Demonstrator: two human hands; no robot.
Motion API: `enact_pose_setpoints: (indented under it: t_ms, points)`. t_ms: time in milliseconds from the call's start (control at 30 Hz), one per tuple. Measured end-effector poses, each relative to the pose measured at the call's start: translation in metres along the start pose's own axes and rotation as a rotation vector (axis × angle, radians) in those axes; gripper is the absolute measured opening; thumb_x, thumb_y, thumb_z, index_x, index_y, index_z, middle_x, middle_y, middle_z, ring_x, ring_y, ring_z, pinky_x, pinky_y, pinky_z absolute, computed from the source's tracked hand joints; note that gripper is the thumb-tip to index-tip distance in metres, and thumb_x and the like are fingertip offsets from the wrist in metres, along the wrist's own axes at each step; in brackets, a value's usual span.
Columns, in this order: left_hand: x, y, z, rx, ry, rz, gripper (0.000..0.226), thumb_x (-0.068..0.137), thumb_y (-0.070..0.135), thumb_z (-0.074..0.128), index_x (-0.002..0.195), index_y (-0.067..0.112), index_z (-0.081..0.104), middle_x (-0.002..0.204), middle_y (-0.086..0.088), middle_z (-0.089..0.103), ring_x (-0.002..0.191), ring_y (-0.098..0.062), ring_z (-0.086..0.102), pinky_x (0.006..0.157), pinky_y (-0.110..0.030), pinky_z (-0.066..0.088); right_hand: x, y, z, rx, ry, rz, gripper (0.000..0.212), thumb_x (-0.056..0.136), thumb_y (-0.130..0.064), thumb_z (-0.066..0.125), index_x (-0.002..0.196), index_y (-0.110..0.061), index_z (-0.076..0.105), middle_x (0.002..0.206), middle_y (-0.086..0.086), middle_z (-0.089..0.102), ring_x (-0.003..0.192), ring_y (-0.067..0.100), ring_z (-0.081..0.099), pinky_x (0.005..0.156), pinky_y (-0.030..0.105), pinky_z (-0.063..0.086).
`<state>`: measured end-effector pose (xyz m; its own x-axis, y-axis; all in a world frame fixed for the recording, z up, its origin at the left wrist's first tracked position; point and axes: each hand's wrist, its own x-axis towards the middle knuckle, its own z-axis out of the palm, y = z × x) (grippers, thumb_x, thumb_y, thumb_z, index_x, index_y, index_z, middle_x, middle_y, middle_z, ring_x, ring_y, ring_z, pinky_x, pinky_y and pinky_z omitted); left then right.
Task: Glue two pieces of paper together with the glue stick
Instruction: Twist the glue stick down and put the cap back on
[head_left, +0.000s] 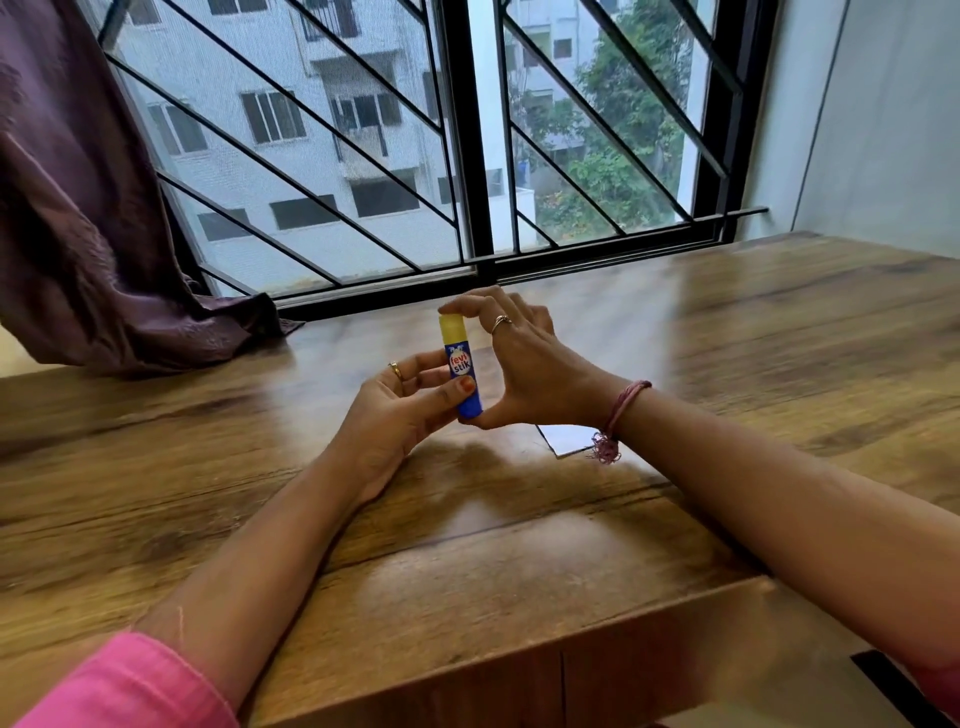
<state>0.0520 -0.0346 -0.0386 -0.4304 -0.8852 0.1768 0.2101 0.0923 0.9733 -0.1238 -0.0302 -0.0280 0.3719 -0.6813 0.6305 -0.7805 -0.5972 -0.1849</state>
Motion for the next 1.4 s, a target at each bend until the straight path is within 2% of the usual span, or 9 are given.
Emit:
enact_pose_setpoints:
  t_ms: [133,200,300,400,467,700,1067,1233,1400]
  points:
    - [0.002,-0.002,-0.004,0.112,0.065,0.043,0.044,0.067,0.015,0.074,0.110,0.009,0.064,0.101,-0.010,0.072,0.093,-0.023,0.071,0.083,-0.032,0.057,0.000,0.000,-0.008,-0.039,-0.120,-0.005,0.122,0.060,-0.042,0.084,0.149,-0.017,0.006,0.150,0.006,0.020,0.132,0.023,0.034,0.102,0.042,0.028]
    - [0.003,-0.004,-0.006,0.243,0.094,0.059,0.047,0.067,0.019,0.077,0.111,0.011,0.065,0.102,-0.011,0.072,0.096,-0.024,0.070,0.088,-0.035,0.055,-0.004,0.003,-0.018,-0.049,-0.126,-0.005,0.120,0.066,-0.042,0.080,0.149,-0.014,-0.002,0.155,0.005,0.010,0.131,0.022,0.040,0.099,0.047,0.036]
    - [0.005,-0.009,-0.008,0.343,0.122,0.072,0.040,0.072,0.016,0.079,0.110,0.013,0.067,0.095,-0.006,0.075,0.091,-0.017,0.072,0.089,-0.033,0.053,-0.022,0.010,-0.035,-0.004,-0.072,0.006,0.079,0.079,-0.036,0.062,0.143,-0.019,0.019,0.153,0.006,0.018,0.124,0.021,0.049,0.090,0.051,0.047]
    - [0.008,-0.011,-0.007,0.418,0.150,0.082,0.037,0.074,0.012,0.078,0.109,0.014,0.067,0.093,-0.002,0.075,0.085,-0.008,0.072,0.081,-0.024,0.054,-0.051,0.021,-0.046,0.036,-0.049,0.115,0.056,0.085,-0.016,0.056,0.136,-0.017,0.034,0.136,0.006,0.039,0.112,0.019,0.057,0.082,0.014,0.043]
    - [0.009,-0.013,-0.007,0.448,0.153,0.078,0.034,0.075,0.011,0.078,0.107,0.016,0.067,0.094,-0.003,0.075,0.086,-0.010,0.072,0.079,-0.022,0.055,-0.071,0.026,-0.051,0.011,-0.081,0.196,0.048,0.087,-0.010,0.055,0.132,-0.019,0.041,0.130,0.002,0.042,0.108,0.016,0.058,0.075,0.005,0.037]
    - [0.011,-0.015,-0.007,0.549,0.184,0.069,0.034,0.079,0.016,0.076,0.111,0.019,0.065,0.097,-0.001,0.074,0.091,-0.015,0.071,0.084,-0.030,0.055,-0.094,0.017,-0.049,-0.095,-0.192,0.354,0.026,0.082,-0.028,0.050,0.106,-0.026,0.058,0.111,-0.006,0.050,0.103,0.021,0.055,0.091,0.044,0.045]
    - [0.016,-0.019,-0.004,0.768,0.200,0.094,0.028,0.080,0.018,0.075,0.107,0.019,0.068,0.095,0.002,0.071,0.084,-0.007,0.066,0.084,-0.024,0.052,-0.090,0.014,-0.039,-0.190,-0.304,0.329,0.031,0.094,-0.032,0.041,0.121,-0.031,0.055,0.129,-0.006,0.051,0.118,0.016,0.044,0.087,0.035,0.031]
    - [0.015,-0.017,0.000,0.866,0.197,0.105,0.031,0.082,0.013,0.073,0.112,0.012,0.066,0.095,0.003,0.067,0.078,0.004,0.058,0.066,0.004,0.040,-0.087,0.014,-0.035,-0.168,-0.322,0.305,0.033,0.095,-0.033,0.042,0.126,-0.032,0.055,0.134,-0.007,0.049,0.122,0.016,0.043,0.093,0.036,0.032]
    - [0.017,-0.018,0.001,0.897,0.200,0.087,0.033,0.082,0.013,0.073,0.115,0.013,0.066,0.095,0.006,0.066,0.085,-0.002,0.059,0.064,0.006,0.037,-0.085,0.012,-0.034,-0.144,-0.351,0.309,0.035,0.096,-0.033,0.041,0.128,-0.034,0.054,0.135,-0.007,0.047,0.123,0.016,0.041,0.093,0.036,0.030]
